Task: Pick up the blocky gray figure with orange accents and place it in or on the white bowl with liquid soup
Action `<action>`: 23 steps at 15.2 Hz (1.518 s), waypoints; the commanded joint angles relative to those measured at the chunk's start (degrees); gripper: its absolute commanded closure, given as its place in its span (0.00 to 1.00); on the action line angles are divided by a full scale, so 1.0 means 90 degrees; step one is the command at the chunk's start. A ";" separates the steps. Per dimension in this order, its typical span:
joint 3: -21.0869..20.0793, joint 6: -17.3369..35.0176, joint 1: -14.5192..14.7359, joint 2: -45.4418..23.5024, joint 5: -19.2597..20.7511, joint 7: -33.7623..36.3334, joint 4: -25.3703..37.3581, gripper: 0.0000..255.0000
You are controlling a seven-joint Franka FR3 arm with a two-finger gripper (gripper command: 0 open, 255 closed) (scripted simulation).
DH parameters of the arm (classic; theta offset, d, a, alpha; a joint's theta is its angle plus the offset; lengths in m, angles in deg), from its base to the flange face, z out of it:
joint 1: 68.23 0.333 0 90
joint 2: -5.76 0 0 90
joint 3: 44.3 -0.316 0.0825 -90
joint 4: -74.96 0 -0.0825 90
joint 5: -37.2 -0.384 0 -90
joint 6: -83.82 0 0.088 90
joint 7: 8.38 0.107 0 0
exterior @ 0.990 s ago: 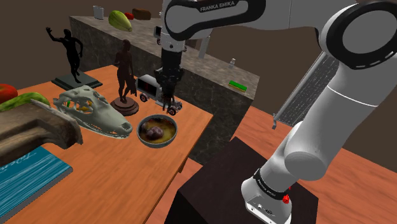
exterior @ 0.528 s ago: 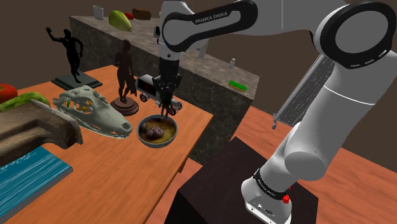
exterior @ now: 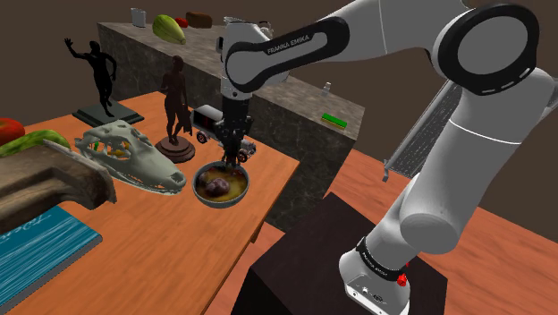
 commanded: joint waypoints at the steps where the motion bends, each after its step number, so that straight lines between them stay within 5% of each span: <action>1: 0.0004 0.0165 0.0002 -0.0110 0.0016 0.0003 -0.0052 1.00; 12: 0.0010 0.0460 0.0009 -0.0292 0.0043 0.0014 -0.0167 1.00; 13: 0.0009 0.0457 0.0010 -0.0292 0.0043 0.0016 -0.0164 0.00; 18: 0.0010 0.0460 0.0009 -0.0292 0.0043 0.0014 -0.0167 0.00; 23: 0.0008 -0.0313 -0.0013 0.0014 0.0002 -0.0016 0.0303 0.00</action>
